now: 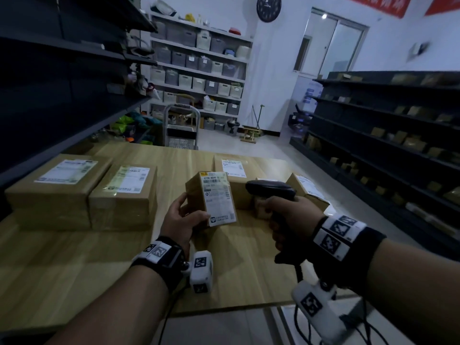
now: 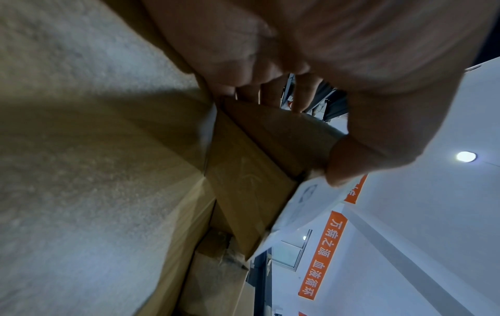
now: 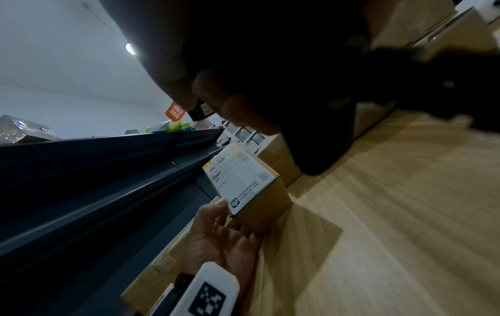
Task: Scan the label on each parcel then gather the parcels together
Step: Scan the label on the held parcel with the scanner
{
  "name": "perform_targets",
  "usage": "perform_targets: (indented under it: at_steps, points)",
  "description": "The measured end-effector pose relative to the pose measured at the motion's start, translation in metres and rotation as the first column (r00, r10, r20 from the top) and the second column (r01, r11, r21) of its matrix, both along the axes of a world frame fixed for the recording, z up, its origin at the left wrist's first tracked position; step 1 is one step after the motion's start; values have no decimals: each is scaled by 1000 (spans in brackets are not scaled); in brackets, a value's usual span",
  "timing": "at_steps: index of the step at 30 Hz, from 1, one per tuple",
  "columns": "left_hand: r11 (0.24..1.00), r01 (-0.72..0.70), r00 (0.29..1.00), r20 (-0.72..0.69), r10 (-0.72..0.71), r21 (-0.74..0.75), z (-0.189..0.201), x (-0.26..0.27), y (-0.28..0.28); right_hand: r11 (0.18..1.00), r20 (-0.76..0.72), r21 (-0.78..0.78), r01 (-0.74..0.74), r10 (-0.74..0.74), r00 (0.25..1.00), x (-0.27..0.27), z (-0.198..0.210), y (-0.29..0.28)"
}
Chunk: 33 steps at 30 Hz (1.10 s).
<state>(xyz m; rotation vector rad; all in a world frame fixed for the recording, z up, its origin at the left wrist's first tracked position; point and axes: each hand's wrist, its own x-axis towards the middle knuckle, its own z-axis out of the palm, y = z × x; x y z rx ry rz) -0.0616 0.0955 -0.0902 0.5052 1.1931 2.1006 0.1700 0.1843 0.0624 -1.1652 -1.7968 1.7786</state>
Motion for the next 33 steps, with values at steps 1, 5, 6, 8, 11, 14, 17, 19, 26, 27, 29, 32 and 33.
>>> perform_targets:
  at_steps: [1,5,6,8,11,14,17,19,26,27,29,32,33]
  points:
    - [1000,1,1000,3,-1,1,0,0,0,1000,8,12,9,-9,1000,3,1,0]
    - [1000,20,1000,-3,-20,-6,1,1,-1,998,-5,68,0,1,1000,13,2,0]
    - [1000,16,1000,-3,-16,-3,1,1,-1,997,-10,74,-4,4,1000,16,3,0]
    - [1000,13,1000,-5,-13,5,1,2,-1,997,-18,77,-14,16,1000,19,6,-2]
    - [1000,19,1000,-9,-19,5,2,2,-1,996,-24,81,-21,23,999,20,12,-6]
    - [999,41,999,-33,-42,-16,2,1,-1,996,-30,78,-32,34,999,20,14,-7]
    - [999,28,998,-52,-30,-43,2,0,0,996,-37,64,-59,62,997,19,14,-8]
    - [999,11,998,-60,-14,-53,2,1,0,996,-43,56,-75,77,996,17,12,-9]
    - [998,-15,998,-60,11,-65,2,1,1,996,-26,13,-88,88,996,12,5,-10]
    - [998,-15,998,-55,11,-65,2,0,1,996,-20,9,-86,86,996,11,5,-10]
    - [998,-10,999,-52,7,-62,3,1,1,997,-12,-2,-74,74,997,10,5,-9]
    - [999,-10,999,-40,9,-35,2,1,0,999,-13,-39,-37,36,999,7,3,-5]
    - [1000,-10,999,-34,10,-26,1,1,-1,998,-12,-51,-26,26,1000,7,2,-4]
